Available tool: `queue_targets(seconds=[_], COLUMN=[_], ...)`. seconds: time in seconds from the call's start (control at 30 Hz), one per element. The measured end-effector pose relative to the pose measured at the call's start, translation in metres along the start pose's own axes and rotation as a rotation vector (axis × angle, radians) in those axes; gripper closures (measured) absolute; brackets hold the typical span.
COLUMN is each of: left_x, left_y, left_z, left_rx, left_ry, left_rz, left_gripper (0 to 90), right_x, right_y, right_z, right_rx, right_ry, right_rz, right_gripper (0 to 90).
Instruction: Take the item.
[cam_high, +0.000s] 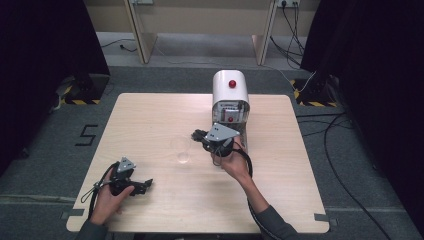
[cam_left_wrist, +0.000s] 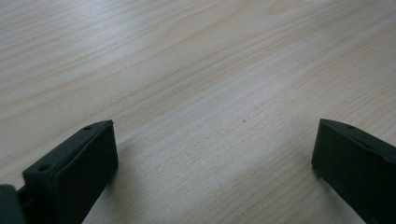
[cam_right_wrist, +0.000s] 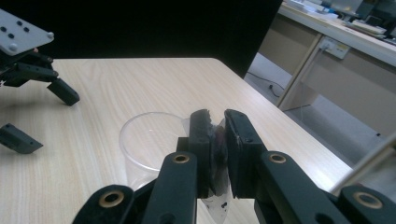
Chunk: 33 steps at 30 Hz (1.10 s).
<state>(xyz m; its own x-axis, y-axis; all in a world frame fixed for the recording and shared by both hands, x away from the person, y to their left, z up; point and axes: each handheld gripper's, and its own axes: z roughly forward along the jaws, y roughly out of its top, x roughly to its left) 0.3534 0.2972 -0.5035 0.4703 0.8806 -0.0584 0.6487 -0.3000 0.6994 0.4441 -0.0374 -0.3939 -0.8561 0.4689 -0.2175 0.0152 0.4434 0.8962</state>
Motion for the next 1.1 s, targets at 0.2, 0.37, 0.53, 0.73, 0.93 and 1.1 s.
queue_targets(seconds=[0.2,0.37,0.53,0.73,0.93,1.1], left_x=[0.0,0.0,0.0,0.0,0.0,0.0], left_y=[0.0,0.0,0.0,0.0,0.0,0.0], left_z=[0.0,0.0,0.0,0.0,0.0,0.0], left_rx=[0.0,0.0,0.0,0.0,0.0,0.0], left_ry=[0.0,0.0,0.0,0.0,0.0,0.0], left_rz=[0.0,0.0,0.0,0.0,0.0,0.0], left_gripper=[0.0,0.0,0.0,0.0,0.0,0.0], right_x=[0.004,0.006,0.012,0.019,0.02,0.023], right_y=[0.002,0.006,0.011,0.011,0.01,0.008], right_z=[0.007,0.009,0.017,0.029,0.035,0.041], right_rx=[-0.001,-0.013,-0.037,-0.03,-0.016,0.001], right_ry=[0.013,0.018,0.035,0.056,0.063,0.069], right_rz=[-0.028,-0.02,-0.019,-0.012,-0.009,-0.018], right_gripper=[82.3,82.3,82.3,82.3,82.3,82.3])
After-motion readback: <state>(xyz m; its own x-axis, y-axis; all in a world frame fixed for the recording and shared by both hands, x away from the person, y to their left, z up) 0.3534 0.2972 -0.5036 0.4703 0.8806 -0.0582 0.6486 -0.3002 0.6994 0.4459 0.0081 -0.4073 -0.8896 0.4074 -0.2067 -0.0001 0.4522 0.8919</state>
